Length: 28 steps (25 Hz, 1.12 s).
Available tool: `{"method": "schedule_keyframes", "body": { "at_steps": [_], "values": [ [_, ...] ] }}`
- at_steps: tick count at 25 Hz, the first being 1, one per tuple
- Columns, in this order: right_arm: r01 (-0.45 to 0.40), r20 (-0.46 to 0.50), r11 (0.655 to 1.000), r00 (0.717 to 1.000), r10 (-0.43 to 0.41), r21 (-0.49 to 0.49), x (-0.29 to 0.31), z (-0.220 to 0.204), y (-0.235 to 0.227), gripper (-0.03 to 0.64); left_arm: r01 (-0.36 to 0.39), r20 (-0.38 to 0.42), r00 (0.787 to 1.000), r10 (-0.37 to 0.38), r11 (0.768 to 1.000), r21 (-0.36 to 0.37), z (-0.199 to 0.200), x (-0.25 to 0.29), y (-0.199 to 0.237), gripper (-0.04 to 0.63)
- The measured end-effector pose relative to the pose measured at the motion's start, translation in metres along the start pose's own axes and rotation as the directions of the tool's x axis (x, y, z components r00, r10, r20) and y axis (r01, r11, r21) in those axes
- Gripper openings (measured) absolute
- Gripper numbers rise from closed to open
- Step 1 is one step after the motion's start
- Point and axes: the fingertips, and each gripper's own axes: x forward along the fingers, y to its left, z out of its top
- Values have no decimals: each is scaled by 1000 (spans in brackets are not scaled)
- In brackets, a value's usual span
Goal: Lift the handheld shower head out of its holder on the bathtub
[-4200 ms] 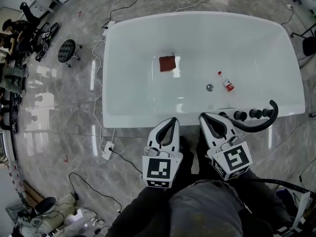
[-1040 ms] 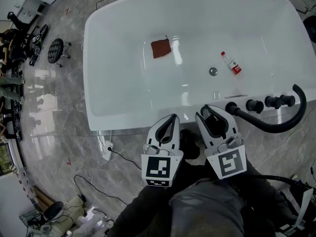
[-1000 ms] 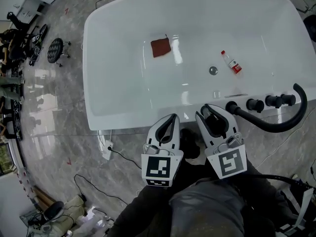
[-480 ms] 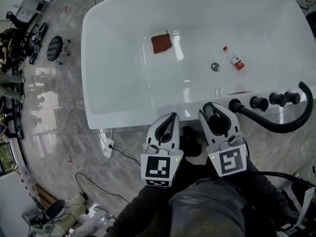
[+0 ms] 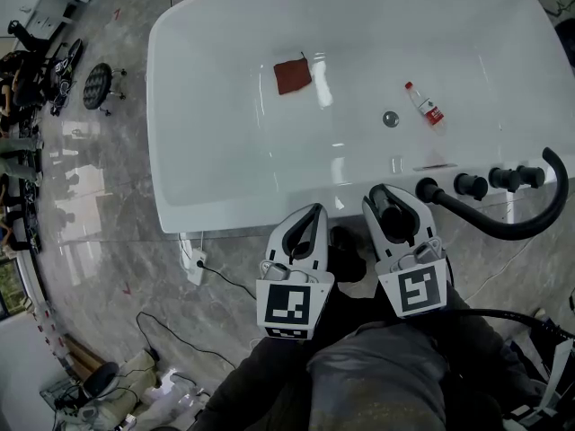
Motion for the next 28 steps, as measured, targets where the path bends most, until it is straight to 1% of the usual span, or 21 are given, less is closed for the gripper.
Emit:
{"method": "schedule_keyframes", "body": {
  "at_steps": [5,7,11,16,20,28],
  "values": [
    [4,-19,1000,1000,-4,-3,1,-1,0,114,-1,7,1000,1,1000,-2,2,-1,1,3],
    [7,-12,1000,1000,-7,2,0,0,-1,114,-1,12,1000,1,1000,0,5,-2,1,3],
    [3,30,1000,1000,-2,-17,-5,25,-1,114,-5,20,1000,4,1000,1,14,-6,3,3],
    [4,13,1000,1000,-4,0,-14,49,-1,114,-1,24,1000,1,1000,1,39,-23,0,3],
    [12,17,1000,1000,-11,-8,-22,71,0,114,7,39,999,-8,1000,11,64,-37,0,3],
    [34,22,999,999,-34,5,-26,94,0,114,24,52,998,-25,1000,14,84,-44,6,3]
  ]
}}
